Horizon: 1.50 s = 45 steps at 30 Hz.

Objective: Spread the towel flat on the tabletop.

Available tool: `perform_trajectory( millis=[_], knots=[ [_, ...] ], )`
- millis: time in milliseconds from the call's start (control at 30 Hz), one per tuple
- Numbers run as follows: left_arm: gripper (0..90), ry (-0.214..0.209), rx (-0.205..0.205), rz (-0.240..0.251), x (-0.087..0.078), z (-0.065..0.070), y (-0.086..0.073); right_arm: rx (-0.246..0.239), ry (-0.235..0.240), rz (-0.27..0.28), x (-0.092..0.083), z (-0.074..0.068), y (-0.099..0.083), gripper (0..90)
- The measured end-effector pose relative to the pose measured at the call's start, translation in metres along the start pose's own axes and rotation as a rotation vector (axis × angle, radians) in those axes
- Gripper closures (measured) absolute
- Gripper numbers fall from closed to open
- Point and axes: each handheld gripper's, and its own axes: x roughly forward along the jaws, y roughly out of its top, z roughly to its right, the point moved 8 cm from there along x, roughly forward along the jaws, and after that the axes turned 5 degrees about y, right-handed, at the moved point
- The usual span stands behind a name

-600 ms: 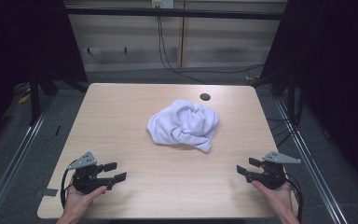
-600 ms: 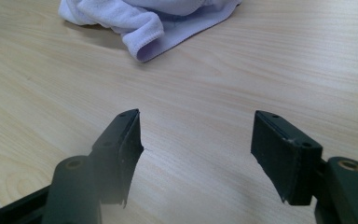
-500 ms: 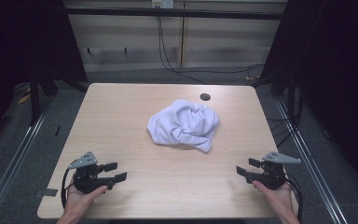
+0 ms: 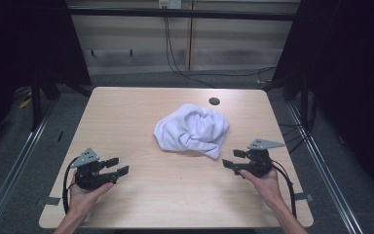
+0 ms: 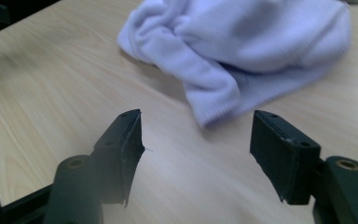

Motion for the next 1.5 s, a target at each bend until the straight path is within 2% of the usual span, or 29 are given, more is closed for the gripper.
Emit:
perform_trajectory(
  millis=[100, 133, 233, 300, 333, 400, 433, 500, 567, 633, 667, 733, 800, 833, 867, 900, 933, 967, 1000, 1100, 1133, 1267, 1300, 1333, 1367, 1400, 1433, 1467, 1500],
  knots=[
    [43.6, -0.015, -0.002, -0.001, 0.003, 0.003, 0.004, -0.019, 0.007, 0.006, 0.010, -0.002, 0.013, 30.5],
    [44.4, -0.047, 0.004, 0.005, 0.005, 0.009, 0.008, -0.030, 0.011, 0.004, 0.017, -0.001, 0.022, 30.1],
    [44.1, -0.080, -0.004, 0.010, 0.010, 0.017, 0.013, -0.064, 0.023, -0.033, 0.033, 0.005, 0.034, 28.4],
    [43.7, -0.082, 0.013, 0.003, 0.011, 0.018, 0.012, -0.065, 0.015, -0.042, 0.039, 0.009, 0.038, 28.0],
    [43.7, -0.084, 0.023, -0.002, 0.011, 0.019, 0.011, -0.062, 0.022, -0.052, 0.049, 0.019, 0.044, 26.8],
    [42.7, -0.085, 0.018, -0.015, 0.012, 0.019, 0.004, -0.059, 0.009, -0.046, 0.057, 0.031, 0.051, 26.0],
    [42.3, -0.085, 0.018, -0.015, 0.012, 0.019, 0.004, -0.059, 0.009, -0.046, 0.057, 0.031, 0.051, 26.0],
    [41.8, -0.078, 0.006, -0.023, 0.012, 0.017, 0.000, -0.041, 0.000, -0.027, 0.068, 0.045, 0.062, 24.6],
    [41.3, -0.083, -0.007, -0.024, 0.012, 0.016, -0.002, -0.027, 0.007, -0.017, 0.077, 0.050, 0.068, 24.5],
    [40.8, -0.078, -0.014, -0.028, 0.011, 0.016, -0.004, -0.031, 0.009, -0.039, 0.083, 0.051, 0.068, 25.1],
    [40.7, -0.060, 0.002, -0.041, 0.012, 0.015, -0.006, -0.054, 0.001, -0.091, 0.095, 0.051, 0.067, 27.0],
    [40.3, -0.060, 0.000, -0.051, 0.014, 0.015, -0.009, -0.056, -0.001, -0.111, 0.106, 0.051, 0.065, 33.0],
    [40.2, -0.059, -0.001, -0.057, 0.015, 0.015, -0.010, -0.050, 0.006, -0.132, 0.116, 0.052, 0.058, 55.1],
    [40.1, -0.057, 0.000, -0.055, 0.015, 0.014, -0.010, -0.049, -0.017, -0.175, 0.122, 0.054, 0.050, 64.6],
    [40.1, -0.057, 0.000, -0.055, 0.015, 0.014, -0.010, -0.049, -0.017, -0.175, 0.122, 0.054, 0.050, 64.6],
    [40.1, -0.058, -0.002, -0.054, 0.015, 0.014, -0.010, -0.043, -0.013, -0.228, 0.129, 0.054, 0.040, 68.9],
    [40.2, -0.055, -0.001, -0.053, 0.015, 0.013, -0.010, -0.049, -0.022, -0.201, 0.131, 0.054, 0.037, 74.2],
    [40.2, -0.050, 0.001, -0.054, 0.015, 0.013, -0.010, -0.015, -0.020, -0.177, 0.132, 0.054, 0.037, 77.7],
    [40.3, -0.048, 0.003, -0.059, 0.016, 0.013, -0.010, -0.026, -0.009, -0.178, 0.130, 0.052, 0.035, 82.5],
    [40.3, -0.050, 0.000, -0.057, 0.016, 0.013, -0.010, -0.037, 0.005, -0.176, 0.130, 0.044, 0.032, 83.6],
    [40.3, -0.049, 0.006, -0.056, 0.016, 0.013, -0.009, -0.060, 0.038, -0.182, 0.129, 0.029, 0.027, 84.0],
    [40.7, -0.042, 0.009, -0.056, 0.017, 0.014, -0.008, -0.071, 0.091, -0.182, 0.124, 0.000, 0.015, 83.9],
    [42.1, -0.042, 0.009, -0.056, 0.017, 0.014, -0.008, -0.071, 0.091, -0.182, 0.124, 0.000, 0.015, 83.9],
    [43.0, -0.030, 0.020, -0.062, 0.018, 0.015, -0.008, -0.105, 0.112, -0.200, 0.122, -0.016, 0.010, 84.0],
    [43.6, -0.030, 0.020, -0.062, 0.018, 0.015, -0.008, -0.105, 0.112, -0.200, 0.122, -0.016, 0.010, 84.0],
    [45.3, -0.025, 0.026, -0.058, 0.019, 0.016, -0.006, -0.121, 0.131, -0.211, 0.122, -0.029, 0.007, 83.9],
    [47.2, -0.025, 0.026, -0.058, 0.019, 0.016, -0.006, -0.121, 0.131, -0.211, 0.122, -0.029, 0.007, 83.9],
    [49.7, -0.026, 0.030, -0.053, 0.019, 0.018, -0.004, -0.139, 0.167, -0.218, 0.121, -0.044, 0.003, 83.6],
    [51.8, -0.026, 0.030, -0.053, 0.019, 0.018, -0.004, -0.139, 0.167, -0.218, 0.121, -0.044, 0.003, 83.6]
  ],
)
